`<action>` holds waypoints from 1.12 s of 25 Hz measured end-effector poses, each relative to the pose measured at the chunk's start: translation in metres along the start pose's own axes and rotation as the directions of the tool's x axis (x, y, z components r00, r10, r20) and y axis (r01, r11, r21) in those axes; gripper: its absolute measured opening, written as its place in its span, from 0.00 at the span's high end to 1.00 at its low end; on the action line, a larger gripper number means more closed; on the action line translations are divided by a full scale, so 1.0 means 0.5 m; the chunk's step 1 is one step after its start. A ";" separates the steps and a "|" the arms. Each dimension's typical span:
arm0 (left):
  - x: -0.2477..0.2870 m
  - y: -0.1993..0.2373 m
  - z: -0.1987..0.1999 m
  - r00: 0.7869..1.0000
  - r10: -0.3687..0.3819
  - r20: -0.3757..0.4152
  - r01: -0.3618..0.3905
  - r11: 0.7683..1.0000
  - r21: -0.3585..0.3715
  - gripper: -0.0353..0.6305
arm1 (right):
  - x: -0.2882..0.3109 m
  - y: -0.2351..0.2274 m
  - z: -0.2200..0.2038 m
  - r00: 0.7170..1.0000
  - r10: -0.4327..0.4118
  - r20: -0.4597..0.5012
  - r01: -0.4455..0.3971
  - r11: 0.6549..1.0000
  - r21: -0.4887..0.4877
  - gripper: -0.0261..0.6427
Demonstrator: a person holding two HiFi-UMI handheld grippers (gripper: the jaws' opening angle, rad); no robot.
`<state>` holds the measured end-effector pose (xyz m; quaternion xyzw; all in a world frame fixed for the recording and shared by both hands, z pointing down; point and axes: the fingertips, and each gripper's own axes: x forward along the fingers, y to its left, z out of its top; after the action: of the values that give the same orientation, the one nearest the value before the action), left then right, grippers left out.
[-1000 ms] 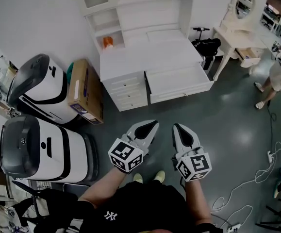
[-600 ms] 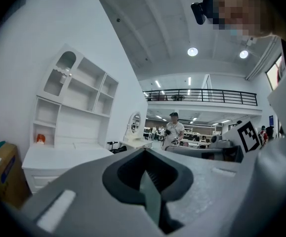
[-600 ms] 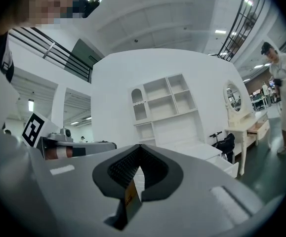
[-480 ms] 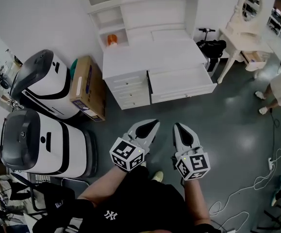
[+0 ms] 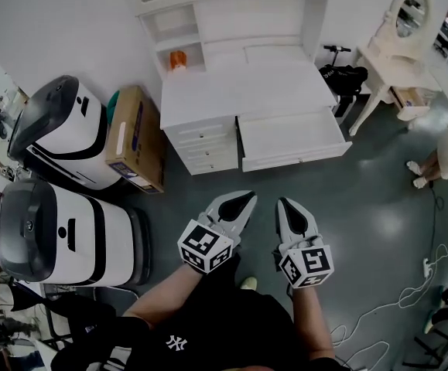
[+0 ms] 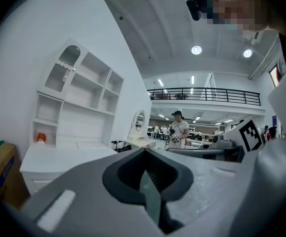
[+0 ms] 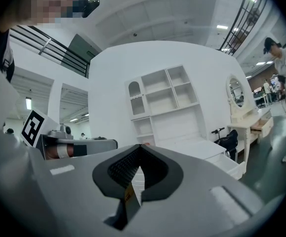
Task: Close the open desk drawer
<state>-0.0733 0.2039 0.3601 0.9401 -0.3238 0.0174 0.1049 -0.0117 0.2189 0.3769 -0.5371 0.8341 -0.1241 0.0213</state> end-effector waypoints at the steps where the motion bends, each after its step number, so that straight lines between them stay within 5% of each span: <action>1: 0.014 0.017 -0.002 1.000 -0.004 -0.002 0.004 1.000 0.001 0.95 | 0.020 -0.010 -0.002 1.000 -0.004 -0.004 0.004 1.000 0.003 0.93; 17: 0.248 0.297 -0.061 0.981 -0.184 -0.067 0.184 0.983 -0.004 0.95 | 0.337 -0.190 -0.113 0.978 -0.172 -0.121 0.188 0.973 0.133 0.93; 24: 0.316 0.324 -0.114 0.961 -0.242 -0.133 0.241 0.970 -0.022 0.95 | 0.357 -0.328 -0.236 0.945 -0.261 -0.197 0.309 0.910 0.276 0.86; 28: 0.367 0.344 -0.112 0.956 -0.246 -0.158 0.246 0.969 -0.016 0.95 | 0.386 -0.431 -0.295 0.940 -0.269 -0.210 0.336 0.838 0.430 0.81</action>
<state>-0.0315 -0.0276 0.4653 0.9689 -0.1950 0.0795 0.1300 0.0741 -0.0124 0.5882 -0.6318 0.6844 -0.3573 0.0688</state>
